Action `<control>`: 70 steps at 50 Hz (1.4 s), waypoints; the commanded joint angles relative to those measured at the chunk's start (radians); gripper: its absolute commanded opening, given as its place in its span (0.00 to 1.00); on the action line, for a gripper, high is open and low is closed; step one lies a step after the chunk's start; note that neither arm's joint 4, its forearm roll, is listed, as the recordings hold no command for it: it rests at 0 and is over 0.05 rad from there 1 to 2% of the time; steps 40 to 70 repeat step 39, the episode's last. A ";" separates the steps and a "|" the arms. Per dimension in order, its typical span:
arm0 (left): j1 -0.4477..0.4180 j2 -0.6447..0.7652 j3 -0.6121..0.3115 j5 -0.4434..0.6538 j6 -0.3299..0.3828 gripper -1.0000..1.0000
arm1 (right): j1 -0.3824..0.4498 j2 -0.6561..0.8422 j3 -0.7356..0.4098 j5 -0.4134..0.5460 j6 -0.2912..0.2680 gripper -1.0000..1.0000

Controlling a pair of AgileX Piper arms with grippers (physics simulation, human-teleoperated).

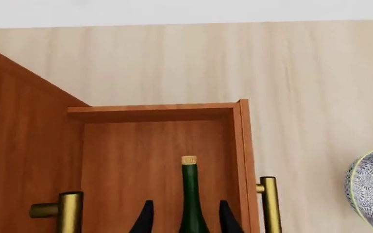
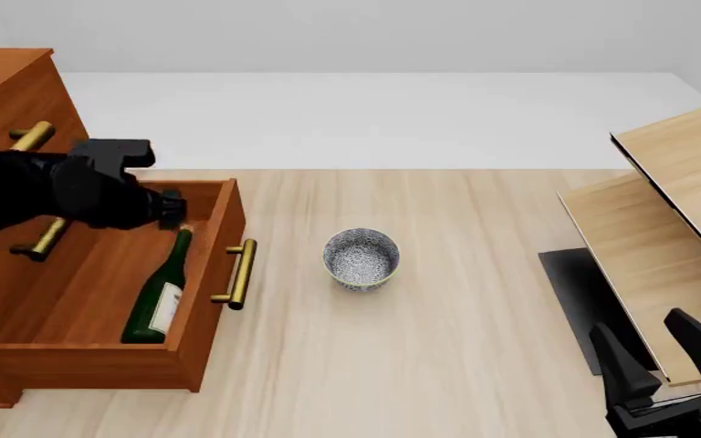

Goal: Put the wine bottle in the bottom drawer of the cabinet.

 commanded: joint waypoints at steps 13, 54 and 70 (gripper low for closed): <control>-0.071 -0.426 -0.079 0.251 0.060 1.00 | 0.001 -0.023 0.000 0.021 -0.001 1.00; -0.145 -0.678 -0.153 0.404 0.134 1.00 | 0.004 -0.016 0.000 0.018 -0.006 1.00; -0.145 -0.678 -0.153 0.404 0.134 1.00 | 0.004 -0.016 0.000 0.018 -0.006 1.00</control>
